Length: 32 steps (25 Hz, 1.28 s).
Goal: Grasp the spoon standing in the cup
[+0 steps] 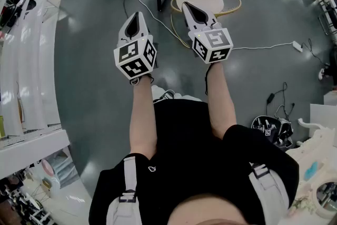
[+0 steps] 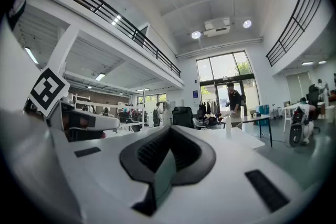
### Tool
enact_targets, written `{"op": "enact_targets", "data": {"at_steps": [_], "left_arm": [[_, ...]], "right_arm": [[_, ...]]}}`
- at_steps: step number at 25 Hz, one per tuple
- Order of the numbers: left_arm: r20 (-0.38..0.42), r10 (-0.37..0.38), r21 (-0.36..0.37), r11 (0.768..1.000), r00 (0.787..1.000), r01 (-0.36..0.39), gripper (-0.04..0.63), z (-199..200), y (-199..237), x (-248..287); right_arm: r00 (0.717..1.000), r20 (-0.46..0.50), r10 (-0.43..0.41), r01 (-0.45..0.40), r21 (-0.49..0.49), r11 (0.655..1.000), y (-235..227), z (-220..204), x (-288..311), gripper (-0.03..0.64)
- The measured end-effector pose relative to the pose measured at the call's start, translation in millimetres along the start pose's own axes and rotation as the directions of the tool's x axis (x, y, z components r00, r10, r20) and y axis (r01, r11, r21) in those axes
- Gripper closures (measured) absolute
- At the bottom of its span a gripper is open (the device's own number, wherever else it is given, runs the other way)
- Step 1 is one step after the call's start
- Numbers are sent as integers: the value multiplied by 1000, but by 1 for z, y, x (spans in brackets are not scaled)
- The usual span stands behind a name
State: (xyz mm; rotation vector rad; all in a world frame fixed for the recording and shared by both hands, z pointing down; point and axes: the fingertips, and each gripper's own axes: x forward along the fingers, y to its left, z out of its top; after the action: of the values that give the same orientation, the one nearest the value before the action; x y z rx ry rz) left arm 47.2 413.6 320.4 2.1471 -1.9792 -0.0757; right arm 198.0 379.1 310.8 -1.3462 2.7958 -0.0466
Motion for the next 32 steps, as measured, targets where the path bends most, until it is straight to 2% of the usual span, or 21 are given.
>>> {"op": "enact_targets", "data": {"at_steps": [4,8,12,17,20,25,32], "left_arm": [[4,-3,1,1000,1000,3,580,2,0,0],[4,-1,5,1000,1000,1,580,1,-2,0],[-25,11,9,1000,1000,-11,580,-10,4,-10],[-53,50,-15,999,997,-51,580,-17,42,-3],[-65,46,-34,998,997,-48,580,-23,49,14],[-76,-9,-42,999,997,6,580,-25,51,54],[-92,-22,-92,996,996,13,580,-20,94,115]], "right_arm": [[1000,7,8,-8,1,1000,2,1,1,611],[999,48,-27,25,44,999,-6,5,1,611],[999,2,-39,39,52,998,-4,-13,4,611],[999,-34,-24,26,62,998,13,-32,31,611],[998,-47,-29,31,55,998,7,-37,43,611],[994,-63,-93,97,64,993,-23,-44,67,611],[989,-96,-109,114,50,992,-33,-52,131,611]]}}
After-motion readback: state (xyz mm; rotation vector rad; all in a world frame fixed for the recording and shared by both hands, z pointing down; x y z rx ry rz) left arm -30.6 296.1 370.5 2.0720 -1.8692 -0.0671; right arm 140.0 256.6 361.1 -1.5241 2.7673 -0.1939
